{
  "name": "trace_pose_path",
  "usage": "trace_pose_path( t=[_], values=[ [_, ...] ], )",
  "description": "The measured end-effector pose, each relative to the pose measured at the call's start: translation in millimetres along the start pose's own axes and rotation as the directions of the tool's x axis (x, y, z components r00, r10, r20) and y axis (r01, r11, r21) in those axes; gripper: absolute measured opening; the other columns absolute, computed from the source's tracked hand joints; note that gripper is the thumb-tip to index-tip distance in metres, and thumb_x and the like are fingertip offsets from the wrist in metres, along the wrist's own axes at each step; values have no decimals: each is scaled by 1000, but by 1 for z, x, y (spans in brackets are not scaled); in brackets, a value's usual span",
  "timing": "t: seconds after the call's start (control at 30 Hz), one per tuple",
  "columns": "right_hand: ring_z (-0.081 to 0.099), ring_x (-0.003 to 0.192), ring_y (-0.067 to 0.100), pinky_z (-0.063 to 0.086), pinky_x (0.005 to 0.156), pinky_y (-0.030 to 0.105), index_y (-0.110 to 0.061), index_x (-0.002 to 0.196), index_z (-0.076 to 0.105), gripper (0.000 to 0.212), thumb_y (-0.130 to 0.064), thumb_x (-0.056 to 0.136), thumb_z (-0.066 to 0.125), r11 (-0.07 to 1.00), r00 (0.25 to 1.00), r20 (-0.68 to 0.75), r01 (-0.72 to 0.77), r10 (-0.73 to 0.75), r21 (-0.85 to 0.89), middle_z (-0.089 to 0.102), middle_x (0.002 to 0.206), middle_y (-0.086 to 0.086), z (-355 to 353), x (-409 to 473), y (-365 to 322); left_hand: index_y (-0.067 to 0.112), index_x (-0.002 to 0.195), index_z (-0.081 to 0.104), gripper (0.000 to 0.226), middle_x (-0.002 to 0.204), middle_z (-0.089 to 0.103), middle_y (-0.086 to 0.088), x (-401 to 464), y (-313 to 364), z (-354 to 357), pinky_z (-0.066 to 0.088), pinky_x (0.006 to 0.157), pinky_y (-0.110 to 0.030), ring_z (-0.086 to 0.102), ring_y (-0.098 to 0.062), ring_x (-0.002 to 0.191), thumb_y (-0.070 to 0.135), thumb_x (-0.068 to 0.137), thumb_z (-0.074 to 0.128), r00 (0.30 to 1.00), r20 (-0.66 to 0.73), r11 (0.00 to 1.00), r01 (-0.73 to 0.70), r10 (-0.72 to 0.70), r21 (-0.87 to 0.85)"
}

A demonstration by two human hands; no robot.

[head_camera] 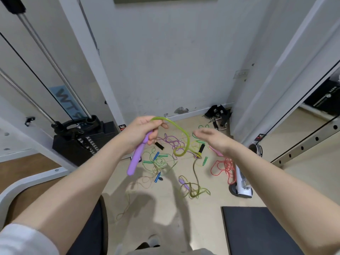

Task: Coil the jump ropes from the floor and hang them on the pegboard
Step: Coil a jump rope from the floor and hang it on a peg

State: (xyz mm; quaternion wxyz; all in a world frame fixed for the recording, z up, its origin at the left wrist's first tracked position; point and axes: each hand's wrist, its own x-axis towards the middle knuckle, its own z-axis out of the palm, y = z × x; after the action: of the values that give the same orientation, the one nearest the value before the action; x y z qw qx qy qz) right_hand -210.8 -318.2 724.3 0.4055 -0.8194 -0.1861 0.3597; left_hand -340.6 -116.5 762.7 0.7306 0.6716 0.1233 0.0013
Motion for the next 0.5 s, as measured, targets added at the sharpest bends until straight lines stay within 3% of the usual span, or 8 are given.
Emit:
trace_pose_path(
  t=[0.07, 0.1, 0.2, 0.27, 0.33, 0.37, 0.43, 0.5],
  values=[
    [52, 120, 14, 33, 102, 30, -22, 116, 57, 33, -39, 98, 36, 914, 973, 174, 67, -148, 401, 61, 120, -1, 14, -4, -27, 6, 76, 59, 27, 37, 40, 4, 2, 3, 4, 31, 41, -21, 33, -9, 33, 5, 96, 41, 1000, -18, 995, -10, 12, 94],
    [54, 117, 12, 31, 104, 31, -20, 118, 56, 35, -39, 97, 35, 886, 945, 235, 100, -227, 452, 62, 116, -1, 22, -6, -38, 6, 73, 59, 27, 36, 40, 5, 3, 2, 6, 31, 39, -19, 33, -8, 33, 4, 95, 43, 999, -47, 989, -17, 24, 144],
    [62, 90, 11, 44, 92, 28, -7, 117, 55, 30, -22, 91, 54, 917, 877, 329, 248, -350, 314, 62, 103, 8, 48, -4, -54, 7, 67, 57, 30, 36, 40, 5, 5, -7, 4, 31, 38, -17, 33, -8, 32, 2, 93, 45, 991, -124, 984, -22, 44, 175],
    [57, 64, 2, 47, 69, 21, -9, 94, 58, 7, -9, 88, 61, 954, 903, 309, 271, -299, 131, 58, 79, 2, 56, 2, -48, 9, 66, 53, 31, 37, 40, 6, 3, -10, -7, 32, 40, -20, 33, -8, 32, 5, 95, 43, 979, -197, 997, -26, 41, 75],
    [52, 51, -4, 38, 51, 16, -14, 75, 54, 16, -8, 88, 61, 975, 934, 281, 218, -221, 45, 53, 66, -3, 59, 6, -35, 10, 66, 49, 30, 37, 39, 7, 1, -9, -21, 33, 45, -22, 33, -8, 32, 9, 95, 43, 953, -301, 997, -42, 20, -65],
    [51, 50, -5, 35, 49, 14, -16, 70, 53, 21, -11, 89, 60, 983, 948, 261, 185, -181, 9, 53, 65, -3, 58, 7, -29, 11, 66, 48, 29, 37, 39, 7, 0, -9, -30, 34, 46, -21, 32, -7, 33, 11, 95, 43, 933, -361, 986, -62, 3, -153],
    [52, 58, -1, 36, 58, 16, -18, 66, 52, 25, -18, 89, 60, 988, 975, 176, 144, -132, -58, 57, 70, 0, 54, 12, -15, 13, 66, 46, 29, 38, 37, 8, -1, -14, -52, 34, 47, -21, 31, -7, 33, 14, 95, 42, 882, -466, 932, -116, -62, -345],
    [53, 67, 12, 38, 68, 26, -16, 66, 49, 26, -19, 91, 56, 991, 990, 58, 127, -129, 29, 59, 69, 2, 50, 16, -5, 12, 66, 48, 28, 39, 38, 7, -3, -28, -77, 32, 49, -22, 32, -7, 35, 12, 94, 41, 855, -507, 927, -95, -111, -363]
  ],
)
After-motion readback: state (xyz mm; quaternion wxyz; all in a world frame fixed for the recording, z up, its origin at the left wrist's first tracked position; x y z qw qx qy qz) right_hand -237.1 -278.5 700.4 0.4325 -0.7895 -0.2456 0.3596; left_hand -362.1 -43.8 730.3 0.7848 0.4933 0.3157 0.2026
